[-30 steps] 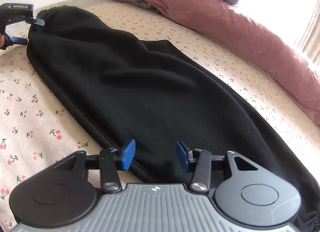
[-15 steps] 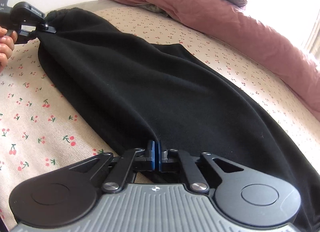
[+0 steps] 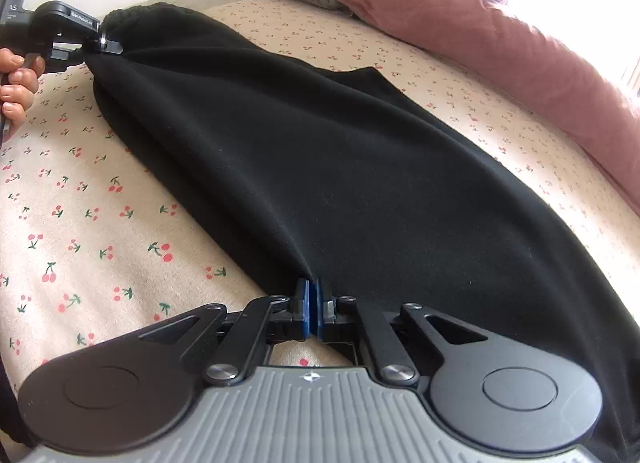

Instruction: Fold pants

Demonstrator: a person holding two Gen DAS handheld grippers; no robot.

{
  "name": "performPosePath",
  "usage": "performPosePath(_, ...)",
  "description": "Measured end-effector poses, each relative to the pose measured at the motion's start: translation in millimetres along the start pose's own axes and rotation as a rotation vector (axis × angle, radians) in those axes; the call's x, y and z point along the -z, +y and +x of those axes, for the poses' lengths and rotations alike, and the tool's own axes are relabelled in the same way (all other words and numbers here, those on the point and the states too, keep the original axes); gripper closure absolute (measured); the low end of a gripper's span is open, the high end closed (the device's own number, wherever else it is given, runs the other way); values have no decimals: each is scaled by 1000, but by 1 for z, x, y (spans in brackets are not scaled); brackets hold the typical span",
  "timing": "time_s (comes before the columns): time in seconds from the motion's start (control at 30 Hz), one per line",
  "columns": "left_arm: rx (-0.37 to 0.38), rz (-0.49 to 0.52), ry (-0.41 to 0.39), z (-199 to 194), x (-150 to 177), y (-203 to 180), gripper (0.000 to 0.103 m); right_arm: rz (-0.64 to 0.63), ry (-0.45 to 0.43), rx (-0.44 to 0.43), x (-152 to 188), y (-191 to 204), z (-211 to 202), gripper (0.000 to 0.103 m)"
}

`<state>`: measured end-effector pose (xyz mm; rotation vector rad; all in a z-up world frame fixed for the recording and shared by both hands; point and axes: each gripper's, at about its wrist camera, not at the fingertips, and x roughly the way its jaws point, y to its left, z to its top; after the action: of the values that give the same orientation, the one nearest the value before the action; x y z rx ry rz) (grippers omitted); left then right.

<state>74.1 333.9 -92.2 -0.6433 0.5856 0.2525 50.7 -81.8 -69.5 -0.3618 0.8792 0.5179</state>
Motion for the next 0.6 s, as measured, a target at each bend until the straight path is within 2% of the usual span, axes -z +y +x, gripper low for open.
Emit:
performPosePath(0.1, 5, 33, 47, 3, -4, 2, 72, 16, 3, -24, -3, -3, -4, 103)
performPosePath(0.17, -3, 12, 24, -4, -9, 7, 51, 39, -35, -59, -5, -8, -14, 99)
performPosePath(0.2, -8, -4, 2, -10, -12, 10, 48, 69, -64, -80, -7, -12, -19, 99)
performPosePath(0.23, -4, -16, -12, -14, -15, 12, 46, 103, -93, -89, -8, -16, -23, 95)
performPosePath(0.33, 28, -62, -78, -31, -23, 15, 43, 170, -149, -61, -10, -23, -23, 72)
performPosePath(0.4, 10, -45, -146, -42, -28, 11, 41, 205, -117, -33, -11, -25, -11, 71)
performPosePath(0.5, -7, 0, -245, -56, -32, 1, 41, 268, -19, -61, -8, -29, 10, 73)
performPosePath(0.57, 16, 35, -288, -62, -32, -11, 41, 274, -8, -58, -7, -27, 11, 72)
performPosePath(0.6, 47, 76, -279, -61, -30, -21, 41, 276, 3, -63, -8, -26, 10, 73)
